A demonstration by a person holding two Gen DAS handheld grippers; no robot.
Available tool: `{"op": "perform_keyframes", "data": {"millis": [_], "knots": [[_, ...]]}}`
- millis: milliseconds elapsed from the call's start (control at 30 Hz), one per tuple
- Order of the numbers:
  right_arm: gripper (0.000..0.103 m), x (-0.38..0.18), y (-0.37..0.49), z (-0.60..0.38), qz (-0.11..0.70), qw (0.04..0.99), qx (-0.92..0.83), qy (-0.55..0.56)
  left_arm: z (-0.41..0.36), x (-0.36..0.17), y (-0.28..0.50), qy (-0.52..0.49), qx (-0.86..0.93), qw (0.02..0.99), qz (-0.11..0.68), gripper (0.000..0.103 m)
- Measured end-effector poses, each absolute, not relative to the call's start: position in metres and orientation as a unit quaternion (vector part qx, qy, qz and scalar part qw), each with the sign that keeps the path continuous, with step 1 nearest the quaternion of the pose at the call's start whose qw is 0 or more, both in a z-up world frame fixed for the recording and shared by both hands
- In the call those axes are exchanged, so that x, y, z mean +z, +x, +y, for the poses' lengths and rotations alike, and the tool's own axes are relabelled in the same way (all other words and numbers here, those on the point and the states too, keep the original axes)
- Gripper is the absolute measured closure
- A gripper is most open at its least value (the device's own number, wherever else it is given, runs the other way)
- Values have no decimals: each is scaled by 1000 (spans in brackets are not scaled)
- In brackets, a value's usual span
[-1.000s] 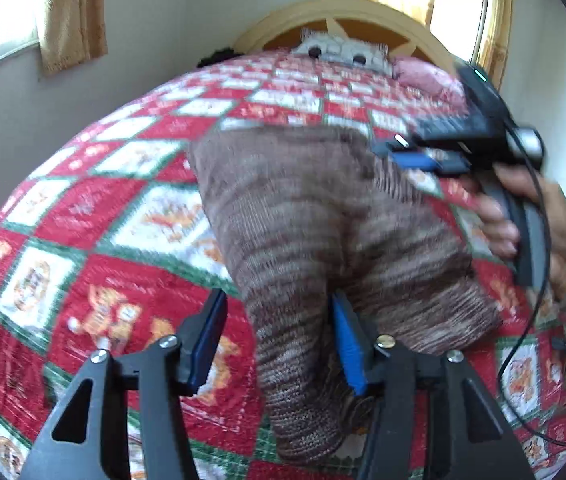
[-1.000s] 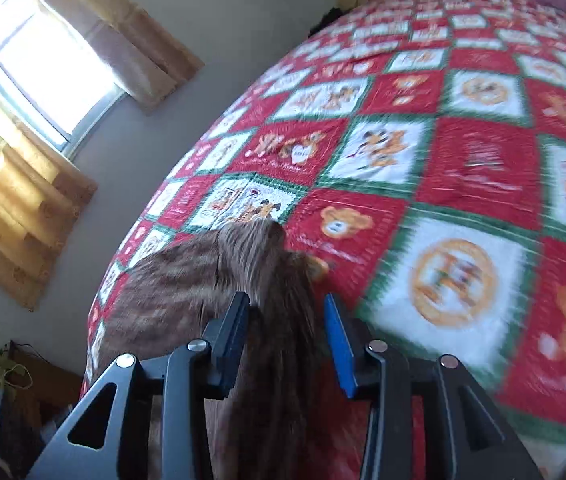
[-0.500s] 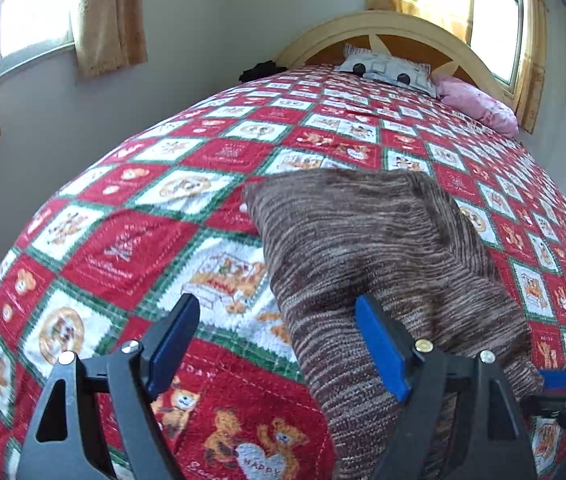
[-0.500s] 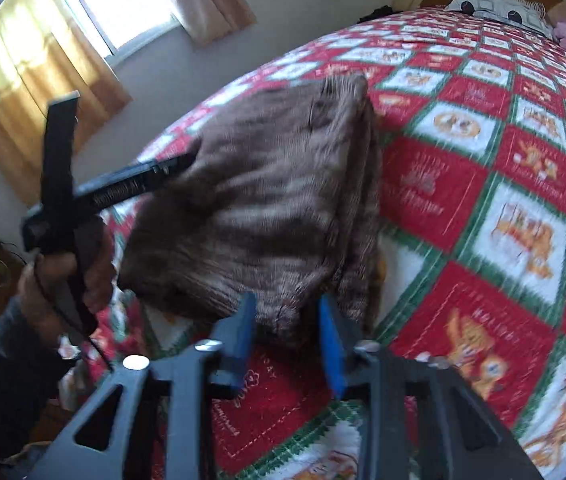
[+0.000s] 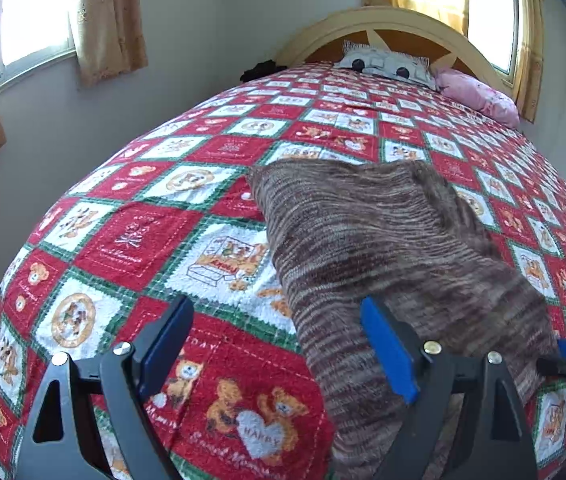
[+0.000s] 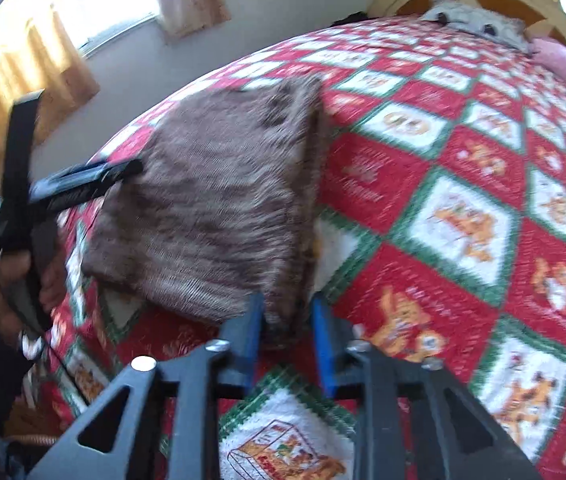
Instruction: Fold small clothes
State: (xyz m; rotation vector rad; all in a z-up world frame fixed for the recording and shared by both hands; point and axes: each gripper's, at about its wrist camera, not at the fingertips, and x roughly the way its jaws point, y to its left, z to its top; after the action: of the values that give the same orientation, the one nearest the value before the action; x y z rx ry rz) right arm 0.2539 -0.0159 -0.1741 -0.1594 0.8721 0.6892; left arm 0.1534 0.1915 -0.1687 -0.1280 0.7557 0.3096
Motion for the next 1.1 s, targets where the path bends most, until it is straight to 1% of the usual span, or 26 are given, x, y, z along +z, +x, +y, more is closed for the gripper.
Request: {"op": "perform_keyframes", "data": {"millis": [67,167,267,367,433,467,533,667,767,900,1033,1067,1100], "knots": [[74,-150,252,-9,367,864,338,-69,188,-164,148,-52,155,919,360,15],[74,-132,258,20,343,848,398,-64,181,-165,145,-30,165,918,359,13],[74,-140,275,53,353,833,417,-83,178,-171,146,-29,167,915,365,13],[74,-171,303,73,397,829,381,-104,179,-173,146,-44,164,915,366,13],[74,-188,312,70,422,822,369,-100,178,-174,146,-46,163,915,367,13],[74,-192,318,65,422,822,373,-81,178,-175,147,-46,160,915,368,12],[75,-191,319,59,422,821,377,-69,178,-176,148,-46,160,914,369,10],[76,-194,315,60,416,824,376,-80,176,-181,152,-46,152,913,377,9],[76,-196,316,59,415,824,377,-75,175,-184,150,-47,154,912,378,6],[75,-194,318,59,414,829,371,-67,175,-183,143,-57,150,908,387,5],[73,-177,294,43,392,850,345,-65,167,-168,124,-44,151,910,384,6],[69,-168,282,36,376,863,331,-65,165,-164,118,-42,151,912,380,6],[58,-163,275,32,365,870,325,-62,162,-157,110,-39,149,916,371,6]]}}
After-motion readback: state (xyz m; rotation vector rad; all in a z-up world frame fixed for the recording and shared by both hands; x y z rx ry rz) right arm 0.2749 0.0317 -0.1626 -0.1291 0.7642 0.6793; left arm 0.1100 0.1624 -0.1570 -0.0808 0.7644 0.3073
